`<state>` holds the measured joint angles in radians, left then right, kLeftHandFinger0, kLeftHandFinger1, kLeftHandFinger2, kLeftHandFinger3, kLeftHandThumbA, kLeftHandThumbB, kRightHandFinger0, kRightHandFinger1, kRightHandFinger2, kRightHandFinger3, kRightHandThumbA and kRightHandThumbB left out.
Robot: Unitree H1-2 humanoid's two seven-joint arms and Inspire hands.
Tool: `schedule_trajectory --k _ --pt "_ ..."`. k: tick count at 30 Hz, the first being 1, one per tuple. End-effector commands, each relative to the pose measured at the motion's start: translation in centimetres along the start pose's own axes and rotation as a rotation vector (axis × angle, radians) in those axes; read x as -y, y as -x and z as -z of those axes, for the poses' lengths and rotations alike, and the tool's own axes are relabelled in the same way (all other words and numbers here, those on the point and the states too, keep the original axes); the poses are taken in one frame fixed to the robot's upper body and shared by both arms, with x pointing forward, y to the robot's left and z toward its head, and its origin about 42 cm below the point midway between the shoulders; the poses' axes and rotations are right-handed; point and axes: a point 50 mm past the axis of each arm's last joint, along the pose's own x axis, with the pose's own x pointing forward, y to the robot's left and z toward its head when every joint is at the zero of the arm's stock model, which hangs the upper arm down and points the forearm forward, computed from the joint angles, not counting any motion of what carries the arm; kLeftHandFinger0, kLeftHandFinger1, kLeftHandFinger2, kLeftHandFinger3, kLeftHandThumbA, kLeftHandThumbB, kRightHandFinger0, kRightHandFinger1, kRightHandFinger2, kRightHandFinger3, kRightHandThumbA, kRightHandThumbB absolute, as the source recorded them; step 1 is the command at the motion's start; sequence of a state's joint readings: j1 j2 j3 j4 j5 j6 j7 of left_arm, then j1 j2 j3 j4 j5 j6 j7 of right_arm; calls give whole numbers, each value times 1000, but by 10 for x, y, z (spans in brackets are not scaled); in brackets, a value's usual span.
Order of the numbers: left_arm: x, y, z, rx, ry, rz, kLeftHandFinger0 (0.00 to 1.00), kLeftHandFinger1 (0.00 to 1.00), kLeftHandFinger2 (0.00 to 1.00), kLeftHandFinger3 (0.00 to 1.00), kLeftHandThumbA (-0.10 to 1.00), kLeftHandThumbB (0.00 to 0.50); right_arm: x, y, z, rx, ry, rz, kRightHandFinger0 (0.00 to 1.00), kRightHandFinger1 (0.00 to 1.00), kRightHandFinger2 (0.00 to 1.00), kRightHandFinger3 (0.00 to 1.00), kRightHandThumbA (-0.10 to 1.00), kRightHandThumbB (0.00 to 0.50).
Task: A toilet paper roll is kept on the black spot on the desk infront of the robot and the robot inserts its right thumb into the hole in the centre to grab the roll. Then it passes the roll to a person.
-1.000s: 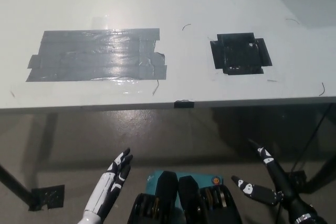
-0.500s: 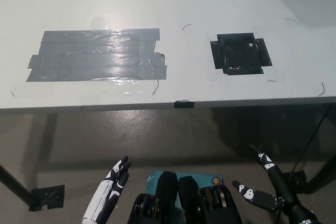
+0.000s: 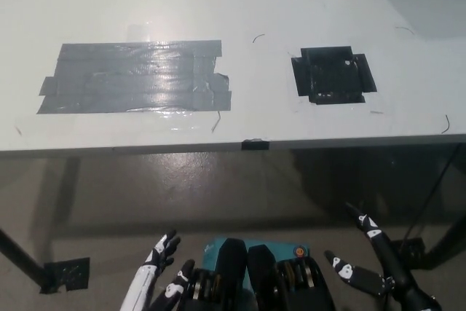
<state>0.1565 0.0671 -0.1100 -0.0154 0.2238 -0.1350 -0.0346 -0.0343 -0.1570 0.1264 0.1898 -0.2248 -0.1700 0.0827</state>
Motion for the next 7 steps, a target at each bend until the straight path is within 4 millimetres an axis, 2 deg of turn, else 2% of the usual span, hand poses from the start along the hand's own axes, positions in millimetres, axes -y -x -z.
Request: schedule_trajectory --k 1,4,7 --pt "-11 3 -28 164 16 -133 1000 1000 1000 1000 440 24 7 -4 -25 155 14 82 1000 1000 1000 1000 630 353" --pt "-19 6 -45 240 51 -207 1000 1000 1000 1000 353 30 11 -3 -34 205 -3 123 1000 1000 1000 1000 622 357" --pt "-25 9 -58 281 56 -238 1000 1000 1000 1000 340 27 14 -2 -40 227 -11 142 1000 1000 1000 1000 626 348"
